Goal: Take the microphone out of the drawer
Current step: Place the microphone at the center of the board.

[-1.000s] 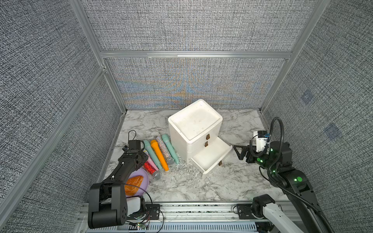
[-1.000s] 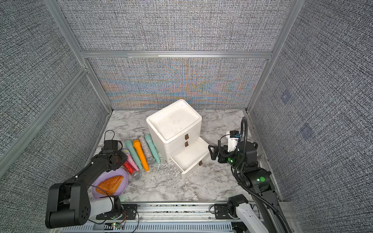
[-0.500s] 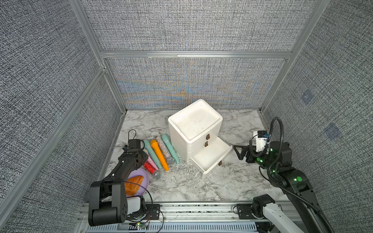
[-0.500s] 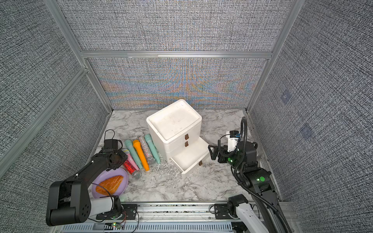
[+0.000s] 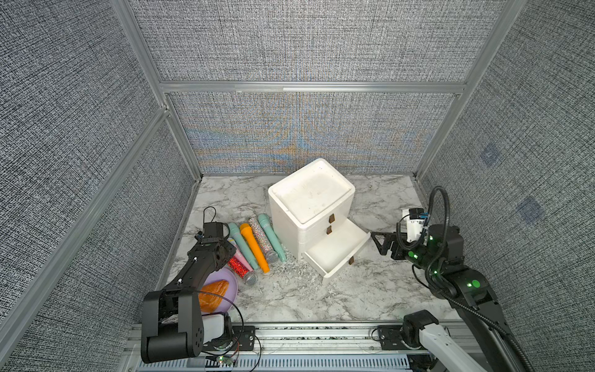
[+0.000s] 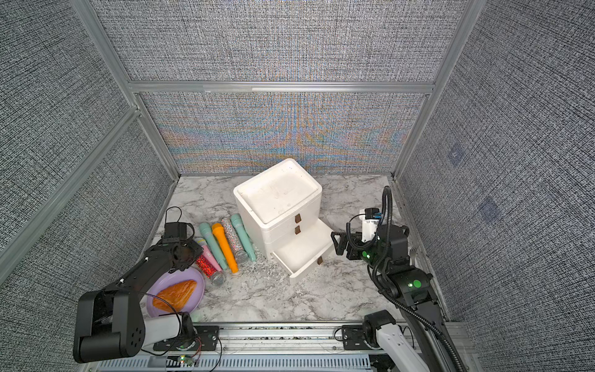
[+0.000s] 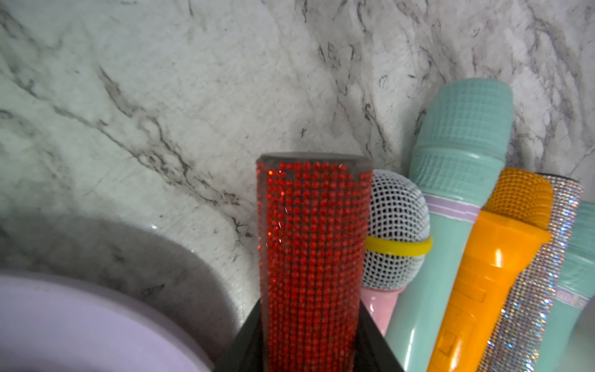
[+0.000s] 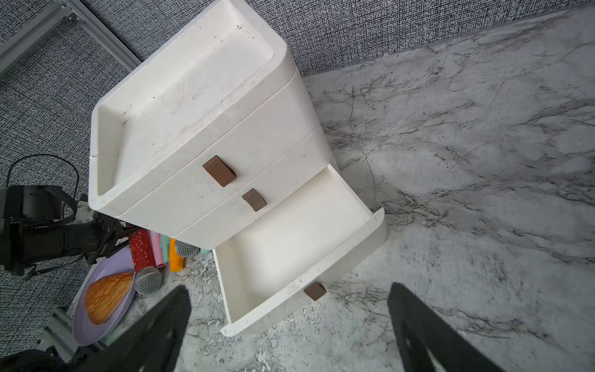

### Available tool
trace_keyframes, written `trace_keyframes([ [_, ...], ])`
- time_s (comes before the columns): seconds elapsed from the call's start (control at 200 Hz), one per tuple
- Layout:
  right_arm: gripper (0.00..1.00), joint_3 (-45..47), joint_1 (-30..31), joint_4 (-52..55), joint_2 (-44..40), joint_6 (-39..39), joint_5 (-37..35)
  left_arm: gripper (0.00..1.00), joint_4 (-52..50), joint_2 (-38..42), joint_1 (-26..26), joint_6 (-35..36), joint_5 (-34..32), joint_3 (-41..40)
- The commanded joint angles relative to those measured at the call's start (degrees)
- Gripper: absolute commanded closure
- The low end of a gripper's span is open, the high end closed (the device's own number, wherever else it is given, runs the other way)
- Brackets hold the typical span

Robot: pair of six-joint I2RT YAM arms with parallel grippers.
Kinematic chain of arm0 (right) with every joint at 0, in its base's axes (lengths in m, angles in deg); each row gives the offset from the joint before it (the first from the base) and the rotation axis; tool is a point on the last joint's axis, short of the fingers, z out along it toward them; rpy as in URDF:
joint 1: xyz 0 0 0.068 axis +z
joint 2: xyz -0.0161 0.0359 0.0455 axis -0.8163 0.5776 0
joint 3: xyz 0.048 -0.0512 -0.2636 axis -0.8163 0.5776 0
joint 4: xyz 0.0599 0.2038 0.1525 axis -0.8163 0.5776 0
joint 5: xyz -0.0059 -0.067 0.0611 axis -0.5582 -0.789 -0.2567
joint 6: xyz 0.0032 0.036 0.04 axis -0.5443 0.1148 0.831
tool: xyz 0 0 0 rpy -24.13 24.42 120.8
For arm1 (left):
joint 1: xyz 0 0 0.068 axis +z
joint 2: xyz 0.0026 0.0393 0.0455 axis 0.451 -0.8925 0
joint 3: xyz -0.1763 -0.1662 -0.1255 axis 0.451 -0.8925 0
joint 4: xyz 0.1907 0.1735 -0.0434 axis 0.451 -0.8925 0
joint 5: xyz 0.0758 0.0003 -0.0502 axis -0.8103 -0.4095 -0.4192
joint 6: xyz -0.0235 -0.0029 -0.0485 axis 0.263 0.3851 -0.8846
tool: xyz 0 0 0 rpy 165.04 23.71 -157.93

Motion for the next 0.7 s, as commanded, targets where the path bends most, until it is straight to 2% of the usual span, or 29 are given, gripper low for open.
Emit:
trace_keyframes([
  [0.0, 0.02, 0.3, 0.1, -3.1, 0.6, 0.1, -0.1, 0.57, 0.0, 0.3, 0.2, -0.2, 0.6, 0.6],
  [0.095, 0.02, 0.5, 0.2, -3.3, 0.7, 0.1, 0.0, 0.48, -0.3, 0.7, 0.3, -0.2, 0.6, 0.7],
  [0.18, 0.02, 0.8, 0.3, -3.5, 0.9, 0.1, -0.1, 0.46, -0.6, 1.2, 0.4, -0.1, 0.6, 0.7],
  [0.295, 0.02, 1.3, 0.3, -4.0, 1.1, -0.1, 0.1, 0.36, -1.0, 1.8, 0.5, -0.1, 0.6, 0.8],
  [0.37, 0.02, 1.8, 0.3, -4.4, 1.4, -0.1, 0.2, 0.34, -1.1, 2.0, 0.6, 0.1, 0.9, 1.1],
  [0.515, 0.02, 2.3, 0.4, -5.0, 2.1, 0.2, -0.2, 0.24, -2.1, 3.1, 0.6, 0.7, 1.4, 1.7],
  [0.646, 0.02, 6.0, 0.3, -6.0, 2.9, 1.0, -0.6, 0.17, -3.3, 5.0, 0.6, 1.7, 2.0, 2.8],
  [0.696, 0.02, 6.8, 0.4, -6.5, 3.4, 1.4, -0.8, 0.11, -4.2, 5.8, 0.6, 2.2, 2.5, 3.5],
])
